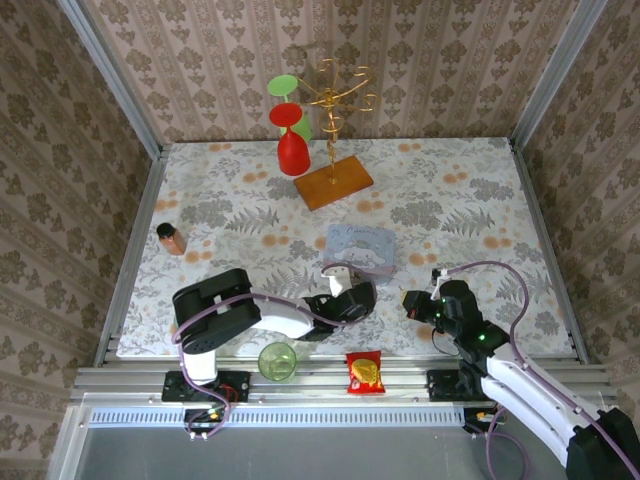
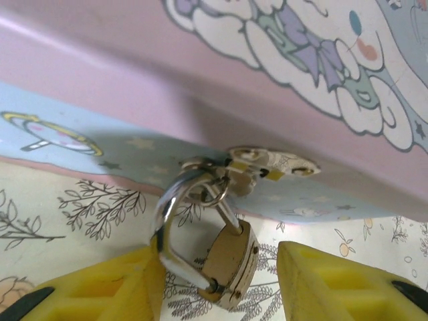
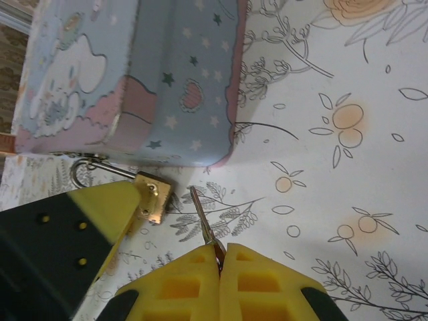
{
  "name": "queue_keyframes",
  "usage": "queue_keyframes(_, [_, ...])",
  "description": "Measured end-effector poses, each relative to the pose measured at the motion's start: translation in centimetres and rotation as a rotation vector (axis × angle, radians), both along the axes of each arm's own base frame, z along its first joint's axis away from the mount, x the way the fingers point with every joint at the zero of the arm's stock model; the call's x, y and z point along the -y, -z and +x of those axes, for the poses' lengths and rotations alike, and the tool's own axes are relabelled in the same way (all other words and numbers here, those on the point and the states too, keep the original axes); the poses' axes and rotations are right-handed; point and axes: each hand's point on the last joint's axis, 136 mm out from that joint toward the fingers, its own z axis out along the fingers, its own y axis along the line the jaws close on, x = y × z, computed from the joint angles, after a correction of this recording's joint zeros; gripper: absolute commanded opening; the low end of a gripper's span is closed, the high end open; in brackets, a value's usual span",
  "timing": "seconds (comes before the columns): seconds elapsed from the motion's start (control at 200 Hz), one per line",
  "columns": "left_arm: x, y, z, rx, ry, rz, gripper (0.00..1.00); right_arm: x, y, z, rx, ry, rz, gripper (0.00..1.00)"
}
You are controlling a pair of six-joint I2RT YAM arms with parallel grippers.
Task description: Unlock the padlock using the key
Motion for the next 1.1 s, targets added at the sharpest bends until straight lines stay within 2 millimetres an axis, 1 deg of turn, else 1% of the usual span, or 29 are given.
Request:
queue_keyframes(0.065, [0.3, 0.0, 0.3, 0.013, -0.009, 0.005, 0.45, 0.0, -0.3, 0.0, 0.014, 0.000, 0.006, 0.00])
queue_keyframes(0.135, [0.5, 0.1, 0.6, 0.020, -0.015, 0.000, 0.39, 0.0, -0.5, 0.0, 0.019, 0.002, 0.009, 0.00])
queue_keyframes(0.25, [0.7, 0.4, 1.0, 0.027, -0.020, -0.014, 0.21, 0.1, -0.4, -0.1, 0.015, 0.004, 0.009, 0.00])
queue_keyframes(0.29, [0.9, 0.5, 1.1, 0.024, -0.018, -0.021, 0.16, 0.1, -0.3, -0.1, 0.011, 0.004, 0.008, 0.00])
queue_keyframes(0.385, [1.5, 0.4, 1.3, 0.014, -0.003, -0.059, 0.14, 0.1, 0.1, -0.2, -0.004, 0.004, 0.001, 0.00])
queue_keyframes(0.54, [1.6, 0.3, 1.4, -0.006, 0.027, -0.078, 0.10, 0.1, 1.0, -0.4, -0.041, -0.003, -0.009, 0.00])
queue_keyframes(0.655, [1.4, 0.2, 1.2, -0.033, 0.072, -0.094, 0.08, -1.0, 1.7, -0.8, -0.070, -0.053, 0.031, 0.00])
queue_keyframes(0.725, [1.1, 0.2, 0.9, -0.057, 0.108, -0.114, 0.04, -1.9, 2.0, -1.2, -0.097, -0.098, 0.062, 0.00])
queue_keyframes(0.77, [0.9, 0.2, 0.8, -0.074, 0.126, -0.129, 0.00, -2.5, 2.2, -1.5, -0.118, -0.128, 0.086, 0.00])
queue_keyframes(0.9, [0.6, 0.1, 0.4, -0.108, 0.176, -0.176, 0.00, -3.9, 2.0, -1.6, -0.165, -0.199, 0.191, 0.00])
queue_keyframes(1.1, [1.1, -0.6, -0.1, -0.119, 0.218, -0.247, 0.00, -5.0, 1.6, -1.4, -0.203, -0.277, 0.322, 0.00])
